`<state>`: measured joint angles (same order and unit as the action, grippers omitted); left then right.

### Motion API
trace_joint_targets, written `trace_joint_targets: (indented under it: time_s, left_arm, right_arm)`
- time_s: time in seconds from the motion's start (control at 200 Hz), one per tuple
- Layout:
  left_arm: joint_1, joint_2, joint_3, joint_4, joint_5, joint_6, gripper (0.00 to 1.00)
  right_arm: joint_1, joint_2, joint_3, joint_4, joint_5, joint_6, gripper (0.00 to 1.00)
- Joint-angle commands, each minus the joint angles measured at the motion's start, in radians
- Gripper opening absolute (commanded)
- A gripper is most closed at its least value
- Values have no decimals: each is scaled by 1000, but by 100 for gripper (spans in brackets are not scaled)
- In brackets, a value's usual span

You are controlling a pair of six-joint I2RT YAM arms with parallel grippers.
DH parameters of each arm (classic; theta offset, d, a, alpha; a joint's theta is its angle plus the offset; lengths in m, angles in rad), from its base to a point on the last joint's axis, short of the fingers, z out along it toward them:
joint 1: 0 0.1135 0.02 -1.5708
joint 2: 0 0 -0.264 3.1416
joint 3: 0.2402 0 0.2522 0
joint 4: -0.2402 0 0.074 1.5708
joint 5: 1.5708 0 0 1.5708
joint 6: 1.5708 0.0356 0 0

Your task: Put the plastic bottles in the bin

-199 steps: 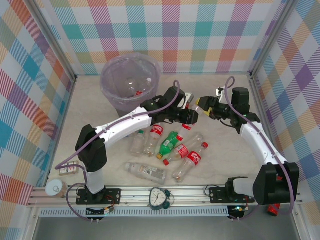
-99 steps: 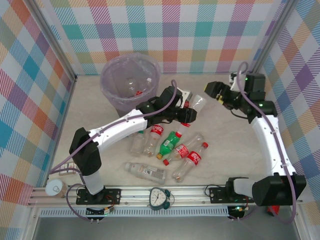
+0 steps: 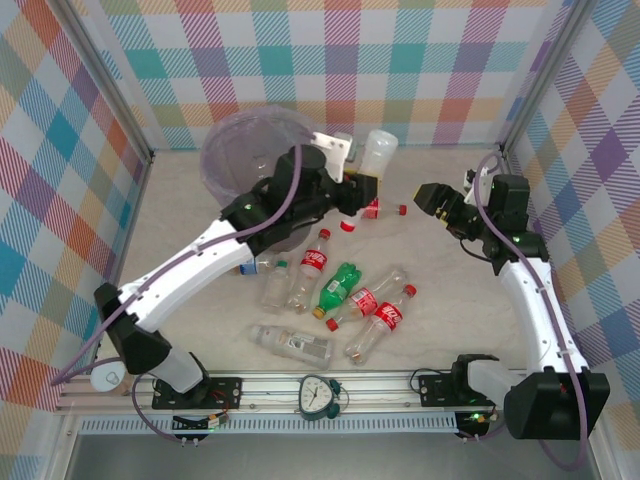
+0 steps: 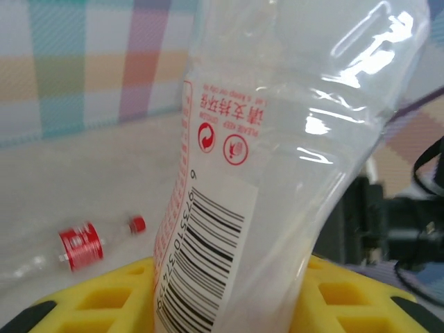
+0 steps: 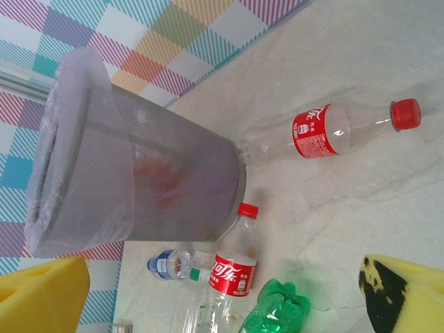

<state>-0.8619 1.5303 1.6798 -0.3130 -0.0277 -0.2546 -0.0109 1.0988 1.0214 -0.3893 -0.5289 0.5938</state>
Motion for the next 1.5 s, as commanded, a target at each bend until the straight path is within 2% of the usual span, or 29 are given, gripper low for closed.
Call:
trace_joint_targets:
  time_s: [0.0,0.075,0.2,0.39,0.53,0.75,0.98,1.31,1.5]
  left_arm:
    - [38,-85,5,137,-114,72,43]
    - [71,-125,-19,177,-202,92,43]
    - [147,-120,22,130,-309,126,43]
    - [285,-72,48,152,-370,135,42]
    - [362,21,138,15,-346,144,42]
    - [412,106,161,-116,-273,149,42]
    - [423,186,175,-223,-189,182,42]
    - [427,265,187,-338,-125,205,42]
    - [461,305,182,-386,-39,160,42]
  right_arm:
    - [6,1,12,31,-37,-17,99]
    - [6,4,17,20,-47,-27,100]
    - [5,2,22,16,-85,-35,99]
    - [5,-20,37,-41,-79,-69,99]
    - [6,-45,46,-91,-57,-104,99]
    - [6,-65,45,-115,-39,-125,99]
    - [5,-53,49,-125,-46,-133,99]
    - [5,-62,49,-129,-47,-129,99]
    - [6,-80,53,-141,-32,-137,99]
